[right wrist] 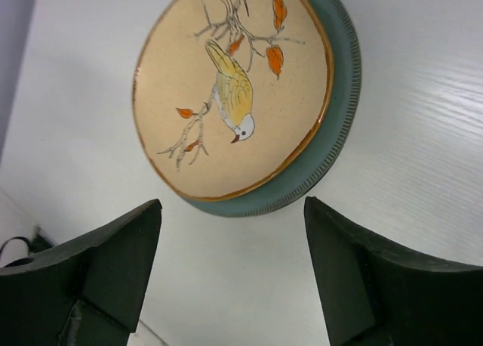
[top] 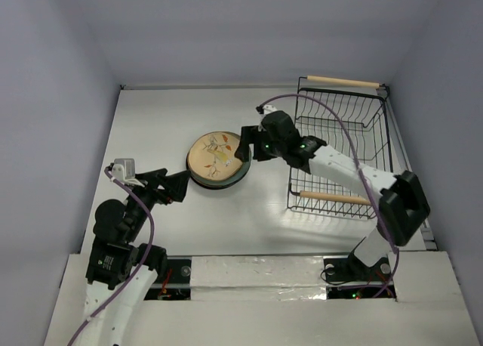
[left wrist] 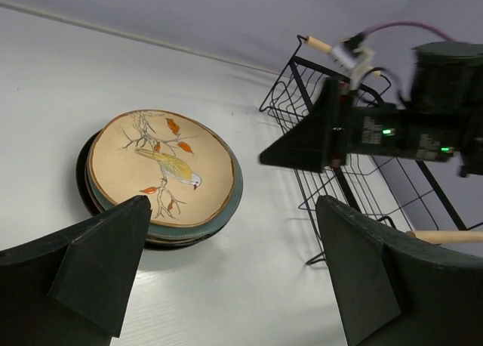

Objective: Unload the plates from the dish rack

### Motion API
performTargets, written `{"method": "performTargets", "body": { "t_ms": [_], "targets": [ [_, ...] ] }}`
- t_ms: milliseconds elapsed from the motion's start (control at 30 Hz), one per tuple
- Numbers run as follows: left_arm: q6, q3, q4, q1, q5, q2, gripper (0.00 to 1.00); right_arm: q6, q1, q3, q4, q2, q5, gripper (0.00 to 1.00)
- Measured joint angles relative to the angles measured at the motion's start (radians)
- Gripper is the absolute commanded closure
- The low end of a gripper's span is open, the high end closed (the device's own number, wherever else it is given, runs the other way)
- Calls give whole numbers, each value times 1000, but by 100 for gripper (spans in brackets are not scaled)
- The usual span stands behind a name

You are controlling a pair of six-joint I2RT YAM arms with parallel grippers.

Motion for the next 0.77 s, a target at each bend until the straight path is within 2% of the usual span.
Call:
{"method": "performTargets", "body": {
  "t_ms": [33, 100, 233, 267, 300, 333, 400, 433, 500, 600, 767],
  "targets": [
    [0, 0, 0, 0, -4, 1, 11, -9, 0, -11, -1, -41, 16, 48],
    [0, 0, -1, 0, -12, 3, 3, -28, 0, -33, -6, -137, 53, 99],
    [0, 0, 7, 0, -6, 27, 1, -56, 0, -77, 4, -393, 172, 100],
    [0, 0, 12, 0, -1, 40, 1, -63, 0, -97, 12, -467, 209, 98],
    [-1, 3, 19, 0, 6, 58, 1, -69, 0, -120, 19, -556, 247, 92],
    [-1, 7, 25, 0, 13, 76, 1, -72, 0, -145, 32, -650, 290, 70],
    [-4, 23, 42, 0, 33, 120, 1, -87, 0, -180, 51, -821, 367, 52],
    [-3, 34, 48, 0, 40, 137, 1, -94, 0, -185, 58, -900, 402, 37],
    [-2, 61, 63, 0, 51, 160, 1, -103, 0, -185, 74, -1018, 474, 29],
    [8, 113, 82, 0, 52, 167, 1, -108, 0, -192, 73, -1113, 593, 21],
    [36, 164, 131, 0, 26, 126, 1, -113, 0, -318, 51, -1199, 738, 18]
  ]
}}
